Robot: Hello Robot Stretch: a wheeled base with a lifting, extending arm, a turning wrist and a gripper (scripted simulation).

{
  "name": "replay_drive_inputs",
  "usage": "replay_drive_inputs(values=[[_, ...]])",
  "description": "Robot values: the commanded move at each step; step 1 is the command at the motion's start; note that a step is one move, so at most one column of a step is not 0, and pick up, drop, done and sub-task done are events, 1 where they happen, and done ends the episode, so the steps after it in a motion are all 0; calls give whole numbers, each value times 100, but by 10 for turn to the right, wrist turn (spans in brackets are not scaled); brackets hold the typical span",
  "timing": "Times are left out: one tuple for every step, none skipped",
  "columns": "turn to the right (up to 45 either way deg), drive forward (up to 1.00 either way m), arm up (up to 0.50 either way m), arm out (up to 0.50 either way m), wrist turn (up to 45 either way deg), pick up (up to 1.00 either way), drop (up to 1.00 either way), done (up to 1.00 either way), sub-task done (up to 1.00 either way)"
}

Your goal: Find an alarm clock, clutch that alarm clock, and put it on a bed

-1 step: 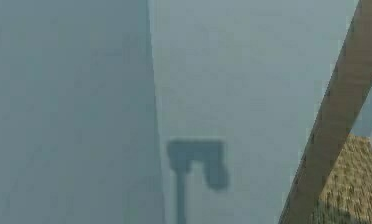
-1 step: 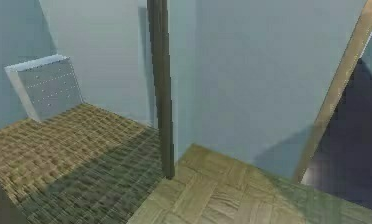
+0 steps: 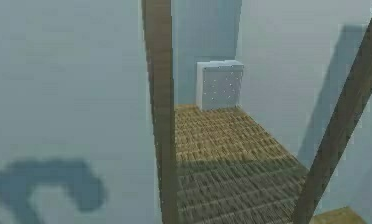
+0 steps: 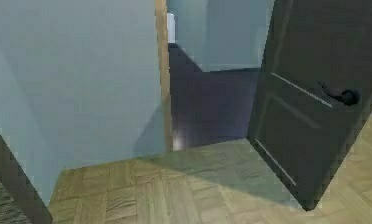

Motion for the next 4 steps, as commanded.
replay_drive_inputs(values=[[450,0,0,0,0,0,0,0,0],[450,0,0,0,0,0,0,0,0],[90,0,0,0,0,0,0,0,0],[30,0,0,0,0,0,0,0,0]])
